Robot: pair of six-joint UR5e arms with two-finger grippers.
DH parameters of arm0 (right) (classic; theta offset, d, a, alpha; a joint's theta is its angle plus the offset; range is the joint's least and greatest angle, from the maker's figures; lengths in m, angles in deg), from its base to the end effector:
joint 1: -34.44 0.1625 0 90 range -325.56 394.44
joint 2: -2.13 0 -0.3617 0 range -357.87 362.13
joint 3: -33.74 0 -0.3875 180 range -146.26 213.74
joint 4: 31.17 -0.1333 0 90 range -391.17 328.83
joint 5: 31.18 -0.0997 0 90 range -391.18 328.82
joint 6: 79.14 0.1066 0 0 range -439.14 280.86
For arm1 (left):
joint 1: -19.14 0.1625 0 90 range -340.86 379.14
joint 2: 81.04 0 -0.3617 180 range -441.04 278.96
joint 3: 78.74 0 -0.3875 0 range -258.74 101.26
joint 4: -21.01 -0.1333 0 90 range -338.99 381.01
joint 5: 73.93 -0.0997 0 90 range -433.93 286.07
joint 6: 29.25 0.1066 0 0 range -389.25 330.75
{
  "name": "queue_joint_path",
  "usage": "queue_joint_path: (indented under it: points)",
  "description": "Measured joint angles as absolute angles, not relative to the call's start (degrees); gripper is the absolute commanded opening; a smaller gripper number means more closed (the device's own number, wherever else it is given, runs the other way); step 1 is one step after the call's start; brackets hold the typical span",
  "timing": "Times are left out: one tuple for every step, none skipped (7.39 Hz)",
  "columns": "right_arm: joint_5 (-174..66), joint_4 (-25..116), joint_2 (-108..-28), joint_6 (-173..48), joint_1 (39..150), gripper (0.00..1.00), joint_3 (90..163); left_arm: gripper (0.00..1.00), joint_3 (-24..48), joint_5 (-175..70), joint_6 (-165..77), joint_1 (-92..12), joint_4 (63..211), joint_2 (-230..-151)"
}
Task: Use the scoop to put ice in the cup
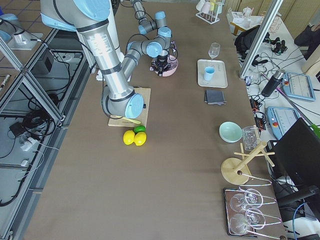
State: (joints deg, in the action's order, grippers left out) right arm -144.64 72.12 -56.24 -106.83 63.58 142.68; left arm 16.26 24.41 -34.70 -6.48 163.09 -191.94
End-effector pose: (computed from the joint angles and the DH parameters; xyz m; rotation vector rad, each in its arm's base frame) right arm -0.4574 -0.3590 0.1886 0.5635 -0.6302 -1.5969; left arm 0.4914 -0.3664 0.2556 1.0944 0.9204 0.9558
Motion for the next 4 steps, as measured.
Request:
queue_joint_path:
  points:
    - [-146.7, 71.8, -56.3, -106.9, 64.7, 0.0, 142.7, 0.98, 16.7, 24.4, -34.7, -6.6, 162.5, -191.7]
    - [-148.8, 71.6, -56.3, -107.0, 66.0, 0.0, 142.6, 0.98, 16.9, 24.4, -34.7, -6.8, 162.1, -191.7]
    - [-150.7, 71.6, -56.3, -107.1, 67.3, 0.0, 142.6, 0.98, 17.0, 24.4, -34.7, -6.9, 161.9, -191.6]
    - [-152.8, 71.6, -56.3, -107.0, 68.6, 0.0, 142.4, 0.98, 17.0, 24.4, -34.7, -7.0, 161.8, -191.6]
